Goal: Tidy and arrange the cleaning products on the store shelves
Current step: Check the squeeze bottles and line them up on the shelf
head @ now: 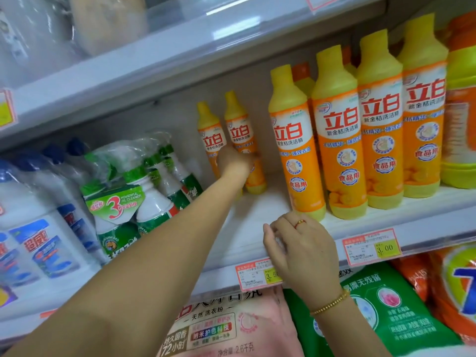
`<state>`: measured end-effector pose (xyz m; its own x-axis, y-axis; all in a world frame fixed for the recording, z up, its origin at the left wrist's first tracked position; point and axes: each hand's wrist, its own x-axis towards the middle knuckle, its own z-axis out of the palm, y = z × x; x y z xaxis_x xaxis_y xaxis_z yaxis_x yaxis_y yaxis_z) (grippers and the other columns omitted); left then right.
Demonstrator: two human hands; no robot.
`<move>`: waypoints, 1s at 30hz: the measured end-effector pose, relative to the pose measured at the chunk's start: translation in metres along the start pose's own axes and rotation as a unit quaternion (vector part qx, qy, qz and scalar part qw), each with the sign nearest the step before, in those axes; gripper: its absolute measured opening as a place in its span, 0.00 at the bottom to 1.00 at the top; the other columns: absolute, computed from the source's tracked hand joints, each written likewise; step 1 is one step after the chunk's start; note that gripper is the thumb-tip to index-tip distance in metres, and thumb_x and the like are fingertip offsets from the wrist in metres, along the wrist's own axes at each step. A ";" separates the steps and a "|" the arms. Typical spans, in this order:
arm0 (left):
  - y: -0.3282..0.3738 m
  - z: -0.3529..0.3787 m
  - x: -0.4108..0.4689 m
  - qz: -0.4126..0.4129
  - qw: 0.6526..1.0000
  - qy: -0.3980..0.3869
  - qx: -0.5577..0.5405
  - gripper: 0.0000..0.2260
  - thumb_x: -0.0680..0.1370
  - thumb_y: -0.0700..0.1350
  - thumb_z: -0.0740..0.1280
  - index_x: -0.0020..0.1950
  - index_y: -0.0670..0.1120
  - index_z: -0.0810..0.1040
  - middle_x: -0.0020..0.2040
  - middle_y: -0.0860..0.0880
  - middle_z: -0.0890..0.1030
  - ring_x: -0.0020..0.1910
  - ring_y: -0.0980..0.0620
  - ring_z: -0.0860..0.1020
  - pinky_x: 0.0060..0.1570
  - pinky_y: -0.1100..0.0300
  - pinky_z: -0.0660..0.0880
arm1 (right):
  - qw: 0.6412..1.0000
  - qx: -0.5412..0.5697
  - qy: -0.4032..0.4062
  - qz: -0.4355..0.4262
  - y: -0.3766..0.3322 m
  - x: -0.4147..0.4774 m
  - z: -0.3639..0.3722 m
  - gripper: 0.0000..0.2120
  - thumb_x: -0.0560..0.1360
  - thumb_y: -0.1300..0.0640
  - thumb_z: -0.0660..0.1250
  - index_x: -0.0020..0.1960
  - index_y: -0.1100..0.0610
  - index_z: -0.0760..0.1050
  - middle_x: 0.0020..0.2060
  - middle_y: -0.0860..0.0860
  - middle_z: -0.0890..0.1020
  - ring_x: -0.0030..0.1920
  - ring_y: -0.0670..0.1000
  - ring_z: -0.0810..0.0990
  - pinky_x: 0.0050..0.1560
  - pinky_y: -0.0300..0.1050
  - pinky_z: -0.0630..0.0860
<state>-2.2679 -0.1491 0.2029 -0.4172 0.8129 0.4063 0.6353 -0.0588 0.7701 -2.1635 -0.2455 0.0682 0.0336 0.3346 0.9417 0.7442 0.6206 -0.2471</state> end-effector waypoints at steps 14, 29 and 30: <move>0.001 0.026 0.005 0.009 1.000 0.002 0.001 0.20 0.74 0.46 0.72 0.62 0.40 0.74 0.58 0.43 0.80 0.57 0.43 0.79 0.47 0.58 0.72 | 0.996 -0.079 0.006 0.051 0.002 -0.001 0.001 0.18 0.77 0.47 0.61 0.33 0.56 0.74 0.29 0.52 0.74 0.34 0.55 0.72 0.42 0.49 0.65; -0.026 -0.099 -0.148 0.184 0.981 0.006 -0.068 0.28 0.67 0.37 0.77 0.52 0.67 0.73 0.47 0.61 0.81 0.49 0.59 0.79 0.47 0.70 0.73 | 0.959 0.220 -0.076 0.160 -0.004 0.008 -0.031 0.16 0.72 0.48 0.64 0.57 0.55 0.74 0.50 0.50 0.76 0.46 0.47 0.73 0.47 0.35 0.65; -0.024 -0.111 -0.158 0.193 0.979 0.006 -0.061 0.29 0.67 0.38 0.77 0.51 0.69 0.73 0.48 0.61 0.81 0.49 0.59 0.79 0.48 0.68 0.73 | 0.951 0.248 -0.082 0.166 -0.009 0.009 -0.036 0.19 0.72 0.49 0.66 0.60 0.54 0.72 0.53 0.49 0.74 0.48 0.44 0.72 0.49 0.35 0.67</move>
<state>-2.2890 -0.3404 0.1749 -0.1696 0.7091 0.6844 0.6657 -0.4296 0.6101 -2.1458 -0.2738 0.0875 0.0764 0.6514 0.7549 0.3036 0.7059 -0.6399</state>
